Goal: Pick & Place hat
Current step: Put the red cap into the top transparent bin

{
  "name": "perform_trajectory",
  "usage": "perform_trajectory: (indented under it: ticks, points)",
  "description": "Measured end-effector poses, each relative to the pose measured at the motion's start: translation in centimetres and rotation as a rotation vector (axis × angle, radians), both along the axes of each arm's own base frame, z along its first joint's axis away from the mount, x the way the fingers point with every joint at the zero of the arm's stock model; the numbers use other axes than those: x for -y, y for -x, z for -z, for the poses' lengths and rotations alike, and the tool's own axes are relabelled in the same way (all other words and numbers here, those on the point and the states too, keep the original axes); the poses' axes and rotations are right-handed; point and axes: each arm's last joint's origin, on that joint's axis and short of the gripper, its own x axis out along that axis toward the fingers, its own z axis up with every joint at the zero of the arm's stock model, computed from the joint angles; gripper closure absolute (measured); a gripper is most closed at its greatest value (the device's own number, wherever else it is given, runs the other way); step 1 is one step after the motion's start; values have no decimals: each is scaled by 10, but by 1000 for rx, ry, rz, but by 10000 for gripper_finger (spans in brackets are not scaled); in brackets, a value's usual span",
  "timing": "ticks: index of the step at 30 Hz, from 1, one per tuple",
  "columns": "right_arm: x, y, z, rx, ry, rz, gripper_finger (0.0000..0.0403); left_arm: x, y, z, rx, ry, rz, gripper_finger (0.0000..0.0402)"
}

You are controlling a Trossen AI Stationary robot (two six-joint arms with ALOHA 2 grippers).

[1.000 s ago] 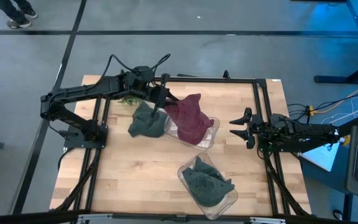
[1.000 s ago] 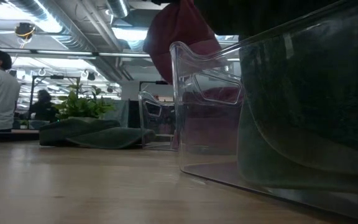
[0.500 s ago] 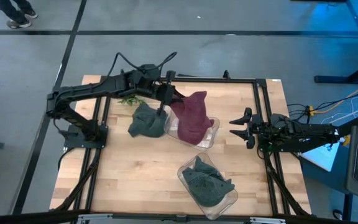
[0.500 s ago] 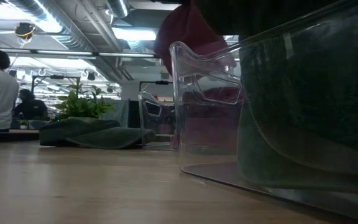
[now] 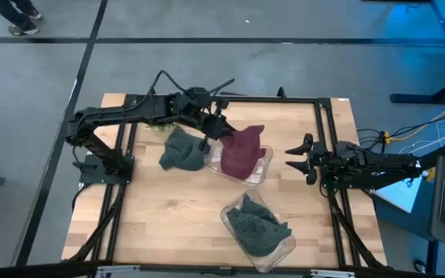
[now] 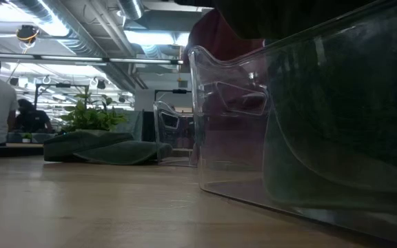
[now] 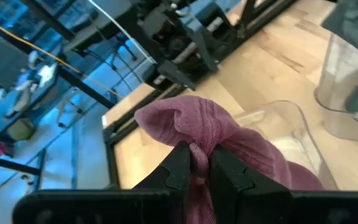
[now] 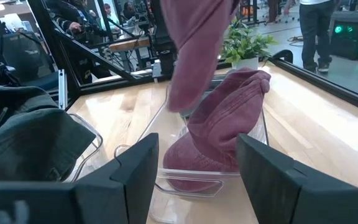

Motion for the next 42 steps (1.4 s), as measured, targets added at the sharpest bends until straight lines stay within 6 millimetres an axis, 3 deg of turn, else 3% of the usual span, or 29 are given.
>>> perform_trajectory:
  ticks: [13, 37, 42]
  points:
    - [0, 0, 0, 0, 0, 0, 189, 7, -10, 18, -93, -18, 47, 369]
    - [0, 0, 0, -1, 0, 0, 189, 3, -35, 66, -269, 15, 53, 369]
    - [0, 0, 0, -1, 0, 0, 189, 2, -38, 68, -261, 12, 52, 367]
